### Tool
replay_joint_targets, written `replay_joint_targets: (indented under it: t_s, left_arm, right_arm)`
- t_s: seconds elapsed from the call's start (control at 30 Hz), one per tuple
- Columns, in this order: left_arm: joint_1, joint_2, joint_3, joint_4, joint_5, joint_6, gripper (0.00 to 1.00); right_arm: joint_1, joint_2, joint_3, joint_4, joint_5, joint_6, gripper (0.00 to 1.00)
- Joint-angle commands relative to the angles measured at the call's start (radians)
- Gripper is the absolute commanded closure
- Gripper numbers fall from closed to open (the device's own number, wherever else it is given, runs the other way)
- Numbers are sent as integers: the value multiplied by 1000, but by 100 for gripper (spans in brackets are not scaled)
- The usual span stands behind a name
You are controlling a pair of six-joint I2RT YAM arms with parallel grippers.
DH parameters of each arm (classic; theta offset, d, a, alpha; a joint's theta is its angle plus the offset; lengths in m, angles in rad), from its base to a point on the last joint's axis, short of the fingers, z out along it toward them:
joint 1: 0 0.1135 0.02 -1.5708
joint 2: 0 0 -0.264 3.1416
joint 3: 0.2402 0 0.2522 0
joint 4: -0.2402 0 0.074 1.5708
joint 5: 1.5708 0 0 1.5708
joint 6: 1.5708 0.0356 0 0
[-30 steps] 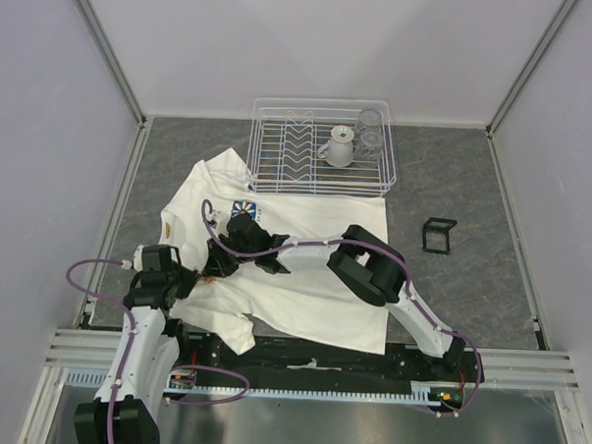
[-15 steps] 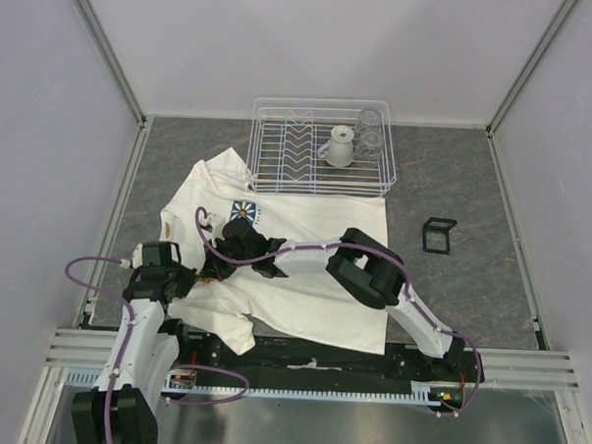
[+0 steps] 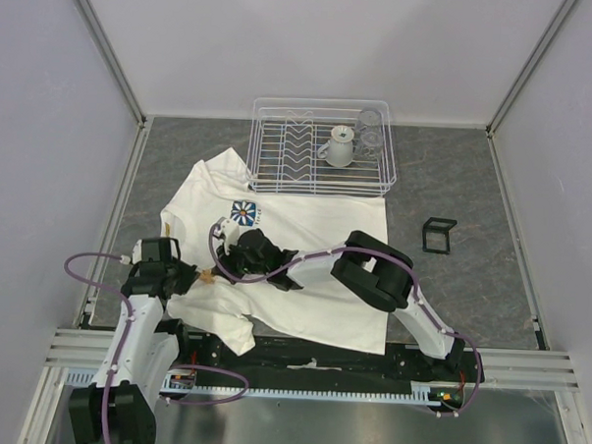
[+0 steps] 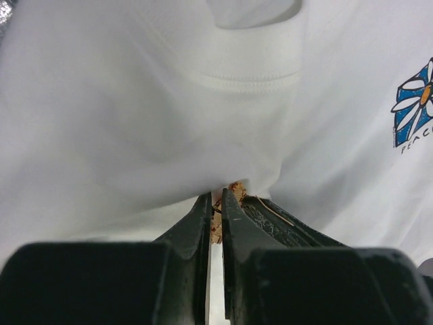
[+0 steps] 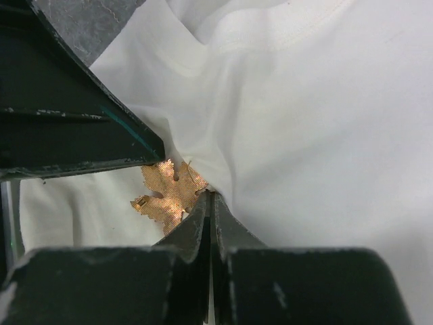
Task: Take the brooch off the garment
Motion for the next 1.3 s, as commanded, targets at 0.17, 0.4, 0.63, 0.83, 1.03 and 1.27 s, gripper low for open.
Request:
replay_joint_targets:
  t_s: [0.17,0.4,0.63,0.83,1.03,1.27]
  left_arm:
    - [5,-14,21,27,-19,-7,98]
    - [5,-43,-7,24,12,1,98]
    - [5,45,108,-114,37,-47,98]
    - [4,134,156,-157,58,-59,98]
    - [4,113,171,-183,38,-58,98]
    - [5,116,197,-205,44,-62,98]
  right_arm:
    - [-51,1,-69,-24,-74,66,91]
    - [-104,-115,-73,-97,-108,128,68]
    - [-91,-180,-193,25,-181,-28,46]
    - [22,-214,-170,19,-94,-275,30]
    - [67,-200,-152,56,-20,-355,28]
    - [91,-172,-130,100,32,-380,29]
